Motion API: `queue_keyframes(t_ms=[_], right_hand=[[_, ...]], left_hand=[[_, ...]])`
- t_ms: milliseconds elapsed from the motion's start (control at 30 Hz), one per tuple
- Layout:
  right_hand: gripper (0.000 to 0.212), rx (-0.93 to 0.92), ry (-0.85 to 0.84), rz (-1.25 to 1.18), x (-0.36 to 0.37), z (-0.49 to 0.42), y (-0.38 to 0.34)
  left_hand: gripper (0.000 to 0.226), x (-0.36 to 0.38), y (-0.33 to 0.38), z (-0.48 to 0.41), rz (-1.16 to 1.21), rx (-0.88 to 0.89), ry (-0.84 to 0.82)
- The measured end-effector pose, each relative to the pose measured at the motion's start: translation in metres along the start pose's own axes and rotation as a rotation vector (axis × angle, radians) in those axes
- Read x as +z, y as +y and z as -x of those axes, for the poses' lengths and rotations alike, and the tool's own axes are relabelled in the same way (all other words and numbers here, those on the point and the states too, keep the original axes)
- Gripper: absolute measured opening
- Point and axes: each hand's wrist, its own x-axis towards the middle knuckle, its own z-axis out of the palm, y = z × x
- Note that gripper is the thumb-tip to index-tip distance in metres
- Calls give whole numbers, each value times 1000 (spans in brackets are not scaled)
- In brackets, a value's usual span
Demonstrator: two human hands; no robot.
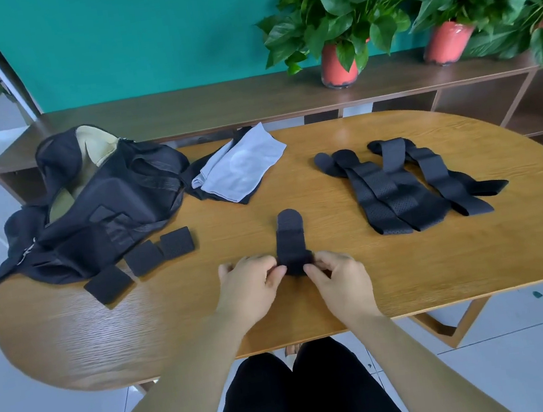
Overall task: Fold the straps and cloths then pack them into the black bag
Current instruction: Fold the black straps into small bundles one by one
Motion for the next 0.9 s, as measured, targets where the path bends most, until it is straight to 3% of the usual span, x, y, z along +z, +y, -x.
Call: queue_keyframes(t_ms=[267,533,733,833,900], right_hand=[[20,113,104,64,14,-10,-11],[24,134,54,249,18,-16,-16],[32,116,29,322,20,-17,-18],[38,107,50,305,22,-15,-17],[39,100,59,299,22,-14,-17]], left_hand=[[42,13,11,-8,62,-156,83],[42,15,17,-10,49,-214,86],[8,18,14,-12,128,-191,126],[45,20,13,-14,171,-180,120],[48,20,14,-14,208,-139,125]])
